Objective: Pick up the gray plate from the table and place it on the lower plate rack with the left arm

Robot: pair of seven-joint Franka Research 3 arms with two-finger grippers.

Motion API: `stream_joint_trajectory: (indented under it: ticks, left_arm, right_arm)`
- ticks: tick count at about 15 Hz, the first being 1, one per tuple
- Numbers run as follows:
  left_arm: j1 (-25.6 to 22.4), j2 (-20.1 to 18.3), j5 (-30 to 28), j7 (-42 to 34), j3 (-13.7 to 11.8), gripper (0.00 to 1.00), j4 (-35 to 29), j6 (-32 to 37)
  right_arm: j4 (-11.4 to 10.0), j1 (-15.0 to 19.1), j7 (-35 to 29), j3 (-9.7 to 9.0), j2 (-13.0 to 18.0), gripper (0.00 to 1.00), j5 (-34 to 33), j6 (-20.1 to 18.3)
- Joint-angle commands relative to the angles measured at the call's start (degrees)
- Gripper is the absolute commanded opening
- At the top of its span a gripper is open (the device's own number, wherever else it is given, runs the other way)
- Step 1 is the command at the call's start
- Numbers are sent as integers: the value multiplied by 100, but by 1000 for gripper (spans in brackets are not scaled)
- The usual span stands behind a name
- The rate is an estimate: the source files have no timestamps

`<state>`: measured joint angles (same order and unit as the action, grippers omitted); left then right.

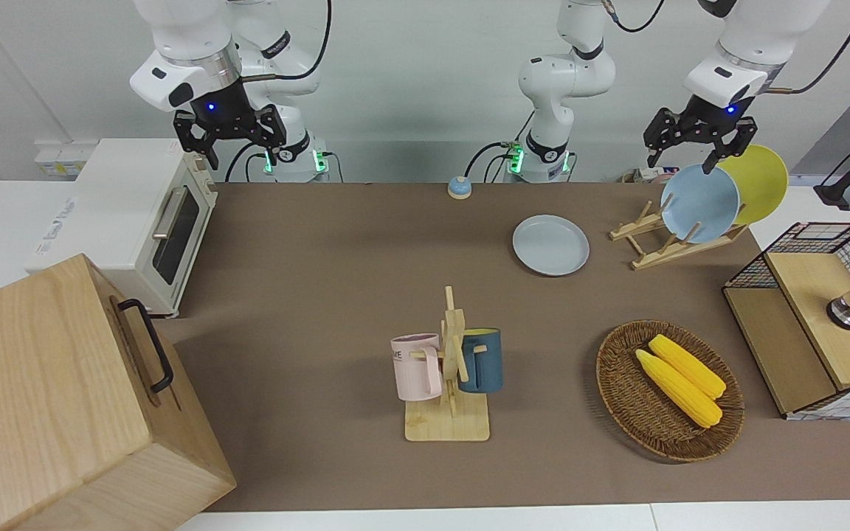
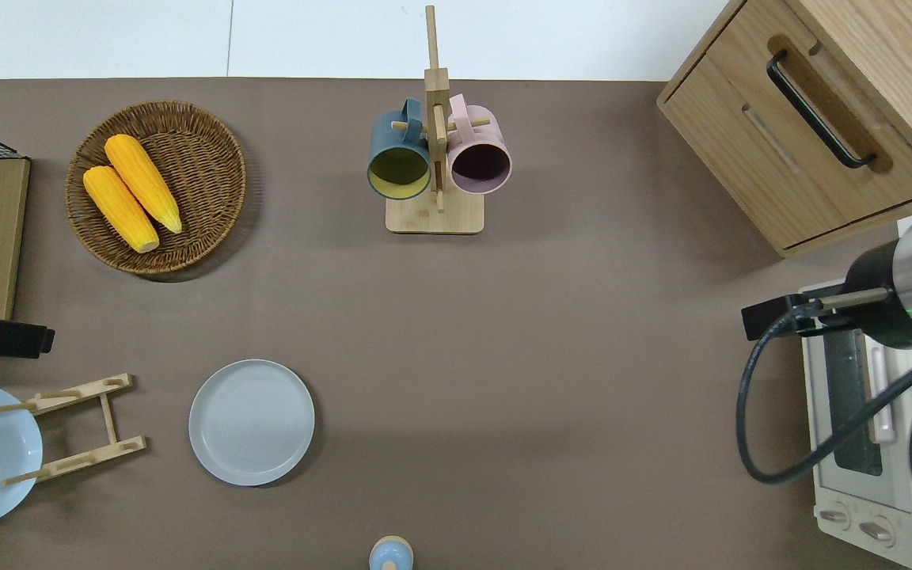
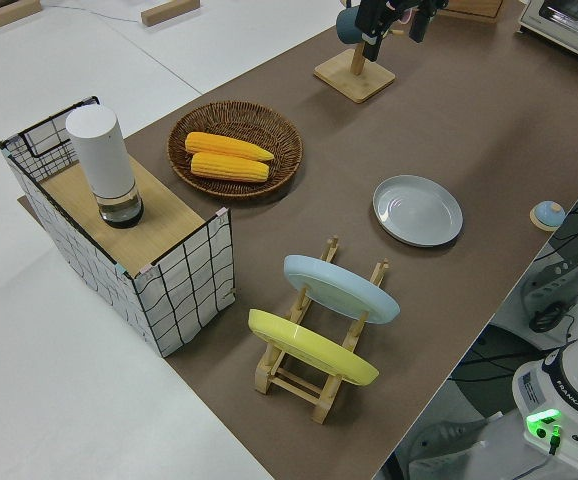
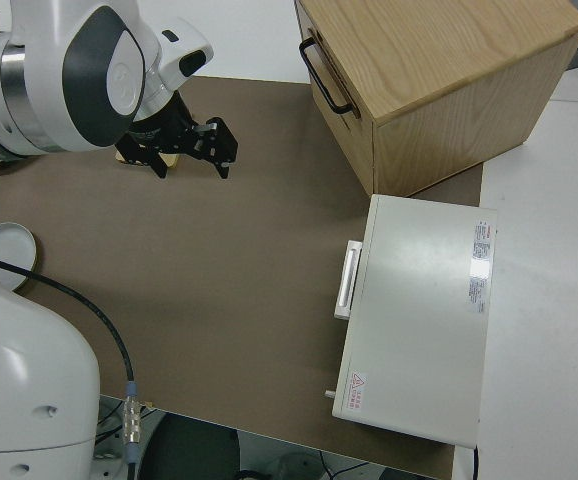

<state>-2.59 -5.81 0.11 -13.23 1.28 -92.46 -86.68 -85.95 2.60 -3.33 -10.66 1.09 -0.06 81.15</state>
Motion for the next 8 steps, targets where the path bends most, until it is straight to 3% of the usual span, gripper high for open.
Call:
stream_joint_trajectory:
  ticks: [1, 8]
  left_arm:
    - [-22, -87, -133, 58, -40, 1000, -149, -15]
    - [-23, -78, -160, 58, -40, 1000, -176, -33]
  right_arm:
    - [35, 56, 8, -33, 14, 990, 59, -82]
    - [35, 56, -1, -33, 14, 990, 59, -82]
